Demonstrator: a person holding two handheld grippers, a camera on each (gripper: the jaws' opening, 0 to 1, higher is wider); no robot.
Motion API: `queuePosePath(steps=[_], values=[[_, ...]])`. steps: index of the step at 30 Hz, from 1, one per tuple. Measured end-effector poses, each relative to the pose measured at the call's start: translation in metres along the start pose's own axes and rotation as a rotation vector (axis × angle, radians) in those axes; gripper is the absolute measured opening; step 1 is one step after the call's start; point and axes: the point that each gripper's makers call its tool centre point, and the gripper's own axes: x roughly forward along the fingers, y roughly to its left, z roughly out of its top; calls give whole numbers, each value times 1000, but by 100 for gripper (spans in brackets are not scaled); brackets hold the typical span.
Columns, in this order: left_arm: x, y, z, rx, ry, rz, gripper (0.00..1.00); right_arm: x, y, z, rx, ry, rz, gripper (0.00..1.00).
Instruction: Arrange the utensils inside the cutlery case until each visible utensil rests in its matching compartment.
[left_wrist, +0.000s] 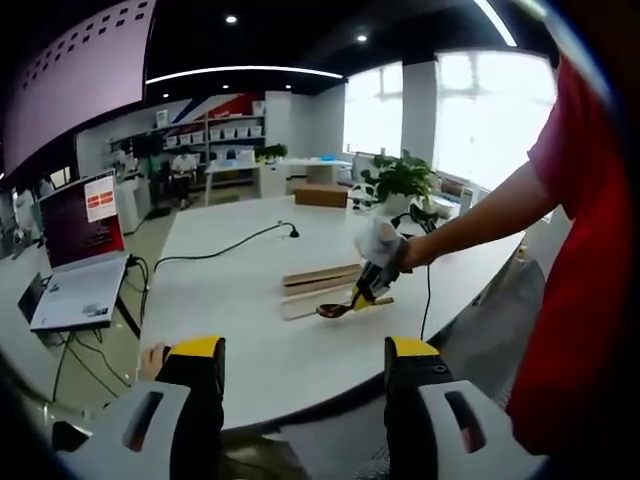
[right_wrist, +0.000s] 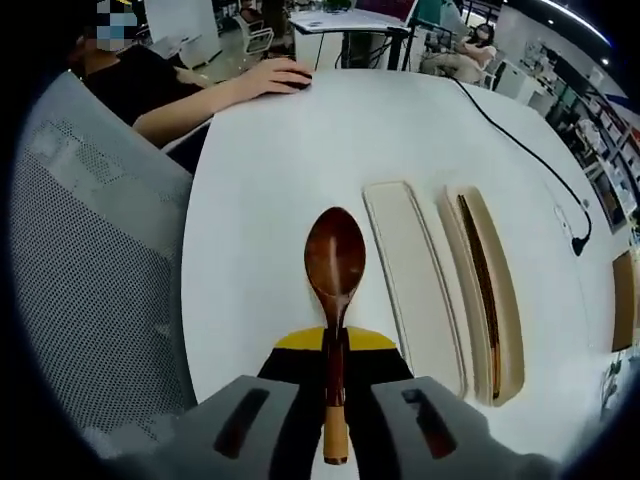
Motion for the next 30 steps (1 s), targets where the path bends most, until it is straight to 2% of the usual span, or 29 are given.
queuePosePath(steps=[8,12,19,30], values=[[2,-2,0,-4,-1,-1,66,-9,-18,3,-16,-4,-17,1],[3,-3,0,-6,1,0,66,-11,-19,6,-26,-8,9,1],[3,-1,0,-14,7,8,66,-22,-41,10,-57,-6,11,1],[6,0,11,0,-3,6,68,-42,-66,17,-88,-7,9,1]])
